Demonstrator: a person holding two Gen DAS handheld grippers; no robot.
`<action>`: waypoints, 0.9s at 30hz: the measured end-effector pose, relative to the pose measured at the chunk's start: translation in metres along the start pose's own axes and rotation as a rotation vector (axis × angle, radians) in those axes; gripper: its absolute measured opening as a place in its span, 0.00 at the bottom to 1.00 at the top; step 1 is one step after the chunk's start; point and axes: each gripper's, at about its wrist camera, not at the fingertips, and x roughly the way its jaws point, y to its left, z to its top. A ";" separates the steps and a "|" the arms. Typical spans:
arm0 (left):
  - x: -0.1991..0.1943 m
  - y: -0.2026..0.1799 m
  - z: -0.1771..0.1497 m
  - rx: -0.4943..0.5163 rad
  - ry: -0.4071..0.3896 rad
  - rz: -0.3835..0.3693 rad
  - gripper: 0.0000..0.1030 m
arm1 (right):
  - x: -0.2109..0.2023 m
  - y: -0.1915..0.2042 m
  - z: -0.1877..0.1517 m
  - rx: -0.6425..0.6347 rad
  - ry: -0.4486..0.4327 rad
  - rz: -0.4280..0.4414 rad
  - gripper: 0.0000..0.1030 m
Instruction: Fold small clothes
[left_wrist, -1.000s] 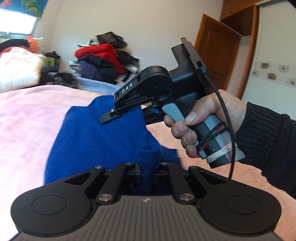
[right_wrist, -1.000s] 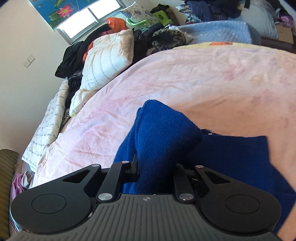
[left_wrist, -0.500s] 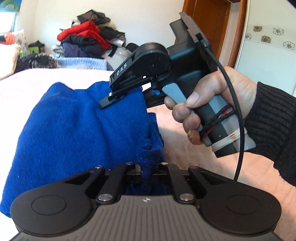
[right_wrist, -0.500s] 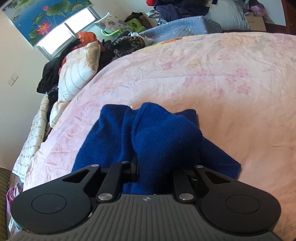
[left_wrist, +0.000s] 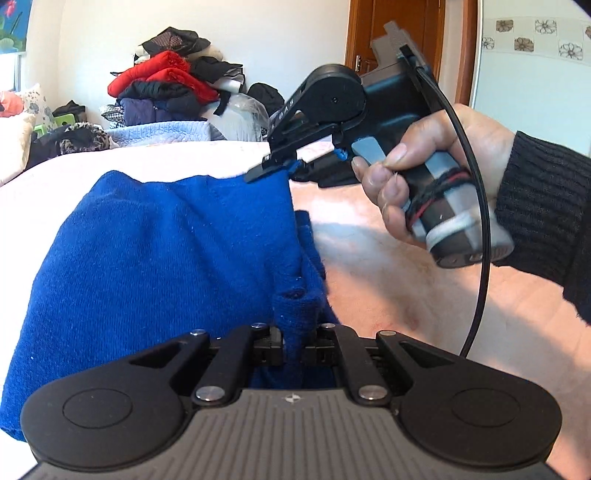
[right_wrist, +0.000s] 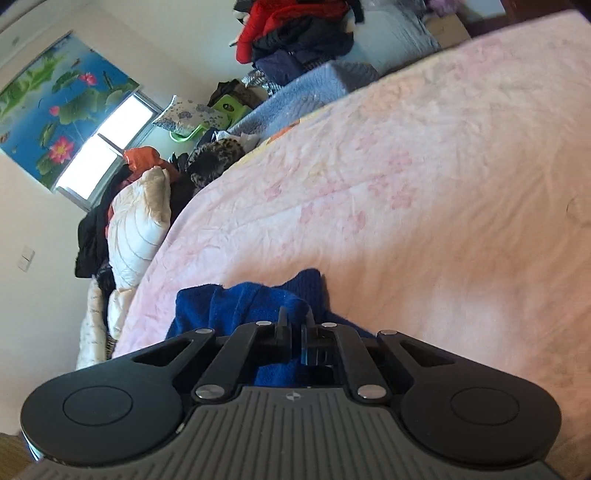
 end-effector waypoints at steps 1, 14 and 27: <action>-0.001 0.000 0.002 0.001 -0.002 -0.005 0.06 | -0.004 0.005 0.001 -0.030 -0.023 0.002 0.09; -0.021 0.004 -0.005 0.098 0.017 -0.015 0.19 | -0.003 -0.024 -0.016 0.079 -0.065 -0.093 0.55; -0.024 0.066 0.013 0.041 0.074 0.081 0.72 | -0.016 0.046 -0.072 -0.111 0.062 0.022 0.58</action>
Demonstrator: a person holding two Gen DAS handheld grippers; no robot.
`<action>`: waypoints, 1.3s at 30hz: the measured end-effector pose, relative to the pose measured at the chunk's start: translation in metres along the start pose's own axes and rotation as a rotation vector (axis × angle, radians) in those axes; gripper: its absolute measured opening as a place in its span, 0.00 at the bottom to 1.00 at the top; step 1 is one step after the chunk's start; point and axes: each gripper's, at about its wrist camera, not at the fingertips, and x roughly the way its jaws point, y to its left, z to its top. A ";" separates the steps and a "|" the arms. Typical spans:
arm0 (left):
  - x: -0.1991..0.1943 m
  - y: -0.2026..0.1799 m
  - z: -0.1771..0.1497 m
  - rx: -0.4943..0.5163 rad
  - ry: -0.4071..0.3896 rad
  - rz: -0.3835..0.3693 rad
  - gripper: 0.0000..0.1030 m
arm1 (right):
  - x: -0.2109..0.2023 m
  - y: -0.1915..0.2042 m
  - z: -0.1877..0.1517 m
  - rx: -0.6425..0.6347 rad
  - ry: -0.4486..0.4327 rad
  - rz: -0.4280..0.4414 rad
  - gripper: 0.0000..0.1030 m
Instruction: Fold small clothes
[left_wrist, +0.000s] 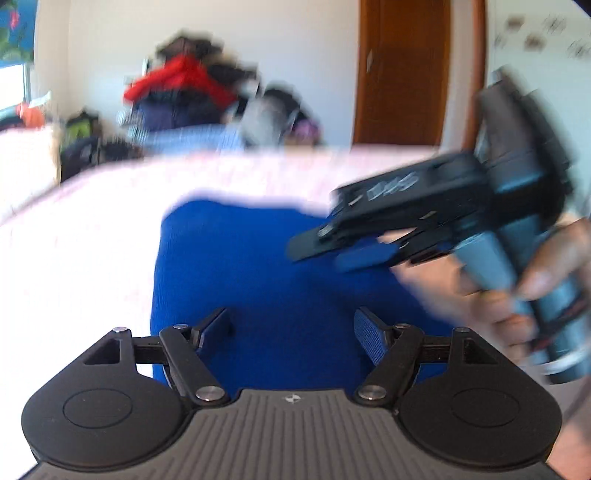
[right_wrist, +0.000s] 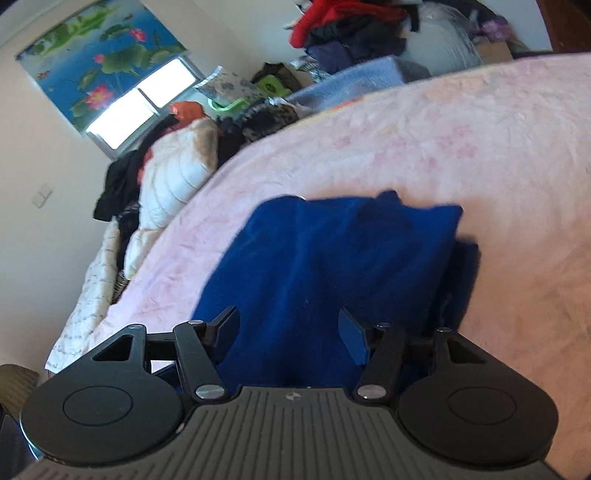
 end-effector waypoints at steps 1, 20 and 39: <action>0.009 0.000 -0.005 0.009 0.037 0.006 0.71 | 0.002 -0.008 -0.004 0.021 -0.009 0.016 0.52; -0.033 0.041 -0.030 -0.039 0.084 0.160 0.72 | -0.084 -0.022 -0.089 0.075 -0.037 -0.108 0.54; -0.037 0.087 -0.029 -0.302 0.136 -0.009 0.73 | -0.105 -0.043 -0.102 0.205 -0.032 0.032 0.65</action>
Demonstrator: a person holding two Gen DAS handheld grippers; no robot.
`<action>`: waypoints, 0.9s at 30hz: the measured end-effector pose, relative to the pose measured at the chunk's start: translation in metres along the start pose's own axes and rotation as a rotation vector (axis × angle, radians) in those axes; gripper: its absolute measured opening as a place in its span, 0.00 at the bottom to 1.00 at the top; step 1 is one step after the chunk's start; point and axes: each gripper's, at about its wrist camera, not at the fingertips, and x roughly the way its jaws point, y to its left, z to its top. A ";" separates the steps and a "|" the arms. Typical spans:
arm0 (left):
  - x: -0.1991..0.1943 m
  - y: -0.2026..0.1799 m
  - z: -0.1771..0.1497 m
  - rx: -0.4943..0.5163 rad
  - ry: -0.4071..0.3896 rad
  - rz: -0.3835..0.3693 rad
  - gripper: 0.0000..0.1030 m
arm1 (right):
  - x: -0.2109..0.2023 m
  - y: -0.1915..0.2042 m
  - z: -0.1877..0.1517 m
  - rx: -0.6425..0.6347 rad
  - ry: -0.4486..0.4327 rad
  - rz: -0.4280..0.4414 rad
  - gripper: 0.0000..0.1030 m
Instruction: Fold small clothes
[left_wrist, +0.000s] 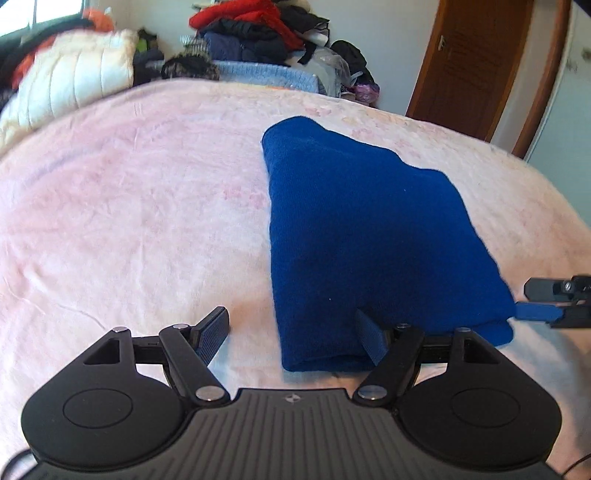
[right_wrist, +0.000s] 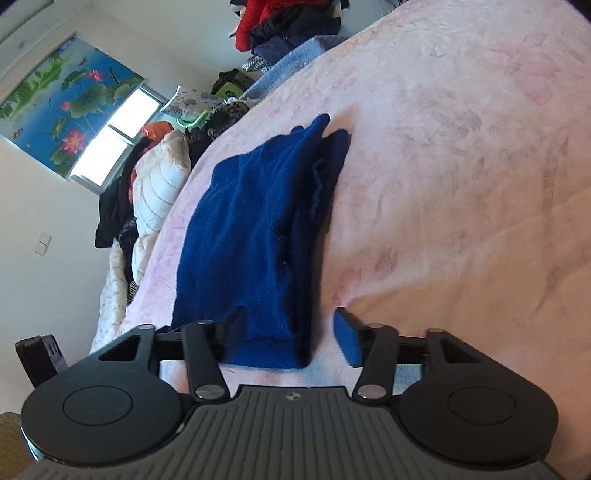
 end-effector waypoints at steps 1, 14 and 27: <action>0.002 0.015 0.001 -0.083 0.029 -0.051 0.73 | -0.001 0.000 0.002 0.000 0.000 0.002 0.66; 0.034 0.030 0.021 -0.309 0.149 -0.373 0.73 | 0.046 0.001 0.023 0.104 0.151 0.109 0.73; 0.018 0.017 0.029 -0.128 0.178 -0.290 0.10 | 0.040 0.014 0.013 0.047 0.135 0.062 0.16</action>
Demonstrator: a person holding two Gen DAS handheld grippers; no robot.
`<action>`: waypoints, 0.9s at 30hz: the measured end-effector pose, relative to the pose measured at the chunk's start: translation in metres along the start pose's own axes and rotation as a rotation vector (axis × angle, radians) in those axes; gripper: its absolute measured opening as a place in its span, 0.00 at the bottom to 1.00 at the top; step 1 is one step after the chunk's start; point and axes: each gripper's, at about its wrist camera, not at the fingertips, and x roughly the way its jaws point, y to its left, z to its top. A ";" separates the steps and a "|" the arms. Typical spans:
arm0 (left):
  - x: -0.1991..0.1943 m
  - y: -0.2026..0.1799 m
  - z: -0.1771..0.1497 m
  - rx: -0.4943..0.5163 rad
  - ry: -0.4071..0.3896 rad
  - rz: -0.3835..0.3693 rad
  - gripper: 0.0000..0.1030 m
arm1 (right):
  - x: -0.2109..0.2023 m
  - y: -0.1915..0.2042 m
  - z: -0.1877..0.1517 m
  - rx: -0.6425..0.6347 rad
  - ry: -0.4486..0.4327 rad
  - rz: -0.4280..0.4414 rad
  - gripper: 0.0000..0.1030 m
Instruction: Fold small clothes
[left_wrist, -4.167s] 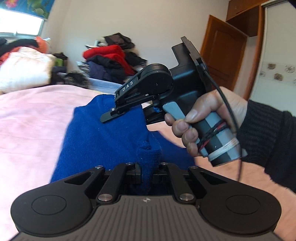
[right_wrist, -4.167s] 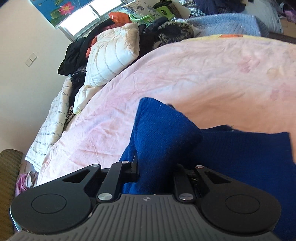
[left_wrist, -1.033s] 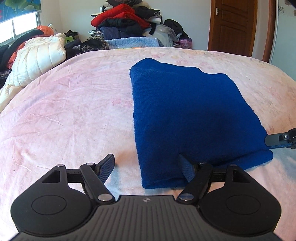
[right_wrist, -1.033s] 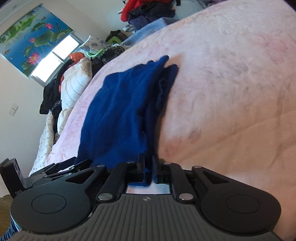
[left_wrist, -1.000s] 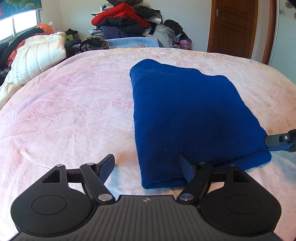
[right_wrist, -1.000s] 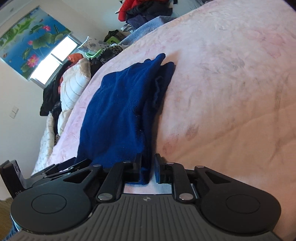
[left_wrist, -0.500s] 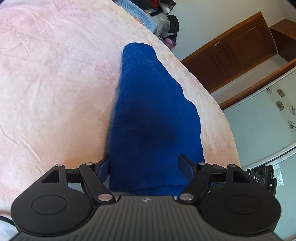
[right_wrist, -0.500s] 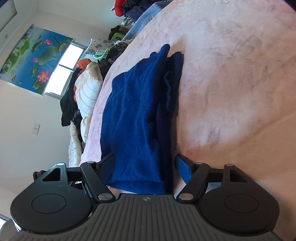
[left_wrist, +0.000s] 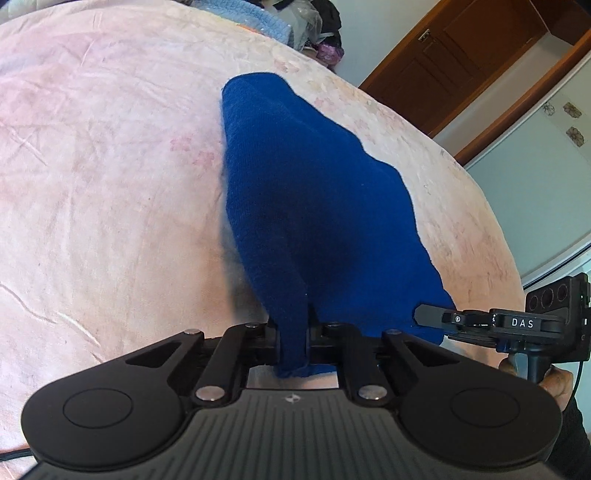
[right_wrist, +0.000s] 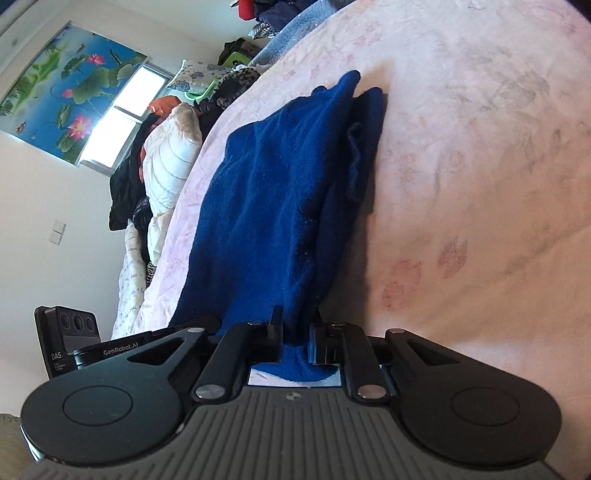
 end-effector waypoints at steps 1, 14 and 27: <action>-0.005 -0.001 0.002 -0.001 -0.008 -0.006 0.10 | -0.003 0.003 0.001 -0.005 -0.005 0.002 0.15; -0.027 0.006 -0.021 0.006 0.019 -0.024 0.10 | -0.017 0.022 -0.019 -0.054 0.050 -0.004 0.15; -0.038 0.009 -0.047 0.005 0.026 -0.030 0.10 | -0.025 0.029 -0.045 -0.069 0.069 -0.021 0.15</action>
